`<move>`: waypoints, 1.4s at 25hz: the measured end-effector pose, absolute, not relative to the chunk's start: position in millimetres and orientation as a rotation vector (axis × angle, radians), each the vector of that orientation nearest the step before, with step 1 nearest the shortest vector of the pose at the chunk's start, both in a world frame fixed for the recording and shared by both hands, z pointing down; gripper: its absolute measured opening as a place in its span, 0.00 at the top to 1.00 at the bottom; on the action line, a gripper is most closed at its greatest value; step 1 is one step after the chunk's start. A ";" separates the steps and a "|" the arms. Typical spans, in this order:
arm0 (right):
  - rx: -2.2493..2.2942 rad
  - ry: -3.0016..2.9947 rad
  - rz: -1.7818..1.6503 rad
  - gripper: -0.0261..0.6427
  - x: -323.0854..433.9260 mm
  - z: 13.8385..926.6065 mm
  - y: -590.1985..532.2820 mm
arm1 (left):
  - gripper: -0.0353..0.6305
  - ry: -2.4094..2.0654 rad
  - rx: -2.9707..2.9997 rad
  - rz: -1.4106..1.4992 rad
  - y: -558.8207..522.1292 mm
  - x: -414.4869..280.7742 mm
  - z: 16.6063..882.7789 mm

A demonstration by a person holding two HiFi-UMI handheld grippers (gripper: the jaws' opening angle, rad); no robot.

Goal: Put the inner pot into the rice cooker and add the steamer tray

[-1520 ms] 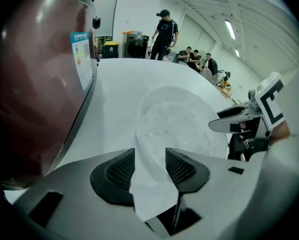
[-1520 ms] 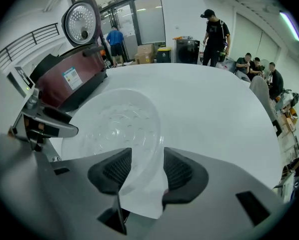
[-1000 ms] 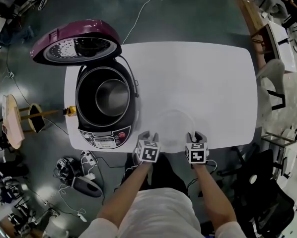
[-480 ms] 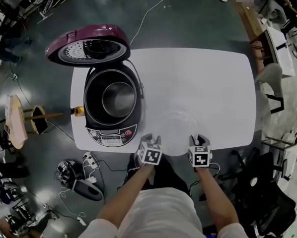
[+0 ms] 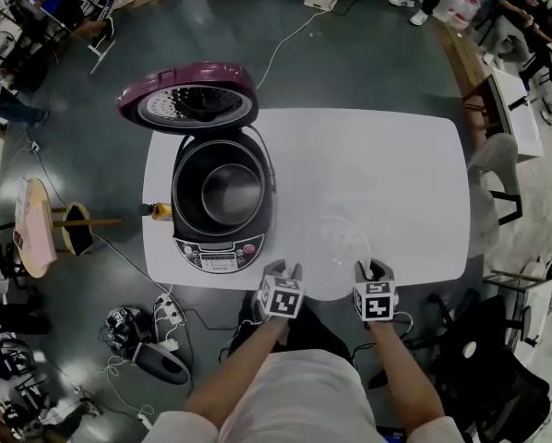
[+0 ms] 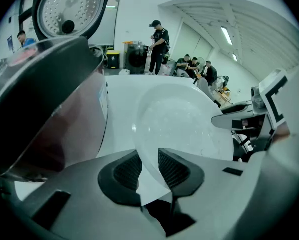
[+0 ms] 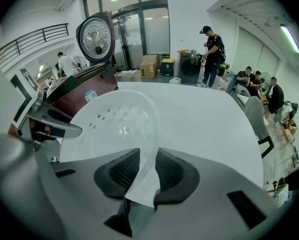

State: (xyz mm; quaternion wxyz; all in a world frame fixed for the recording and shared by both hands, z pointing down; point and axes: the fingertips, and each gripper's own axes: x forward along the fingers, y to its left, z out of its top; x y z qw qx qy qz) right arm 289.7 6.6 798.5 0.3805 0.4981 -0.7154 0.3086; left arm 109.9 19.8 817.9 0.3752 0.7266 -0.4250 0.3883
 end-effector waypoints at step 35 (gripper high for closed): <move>1.201 -2.145 0.450 0.81 146.9 626.5 -91.9 | 0.76 -1.430 1.931 0.798 -42.4 -25.6 647.2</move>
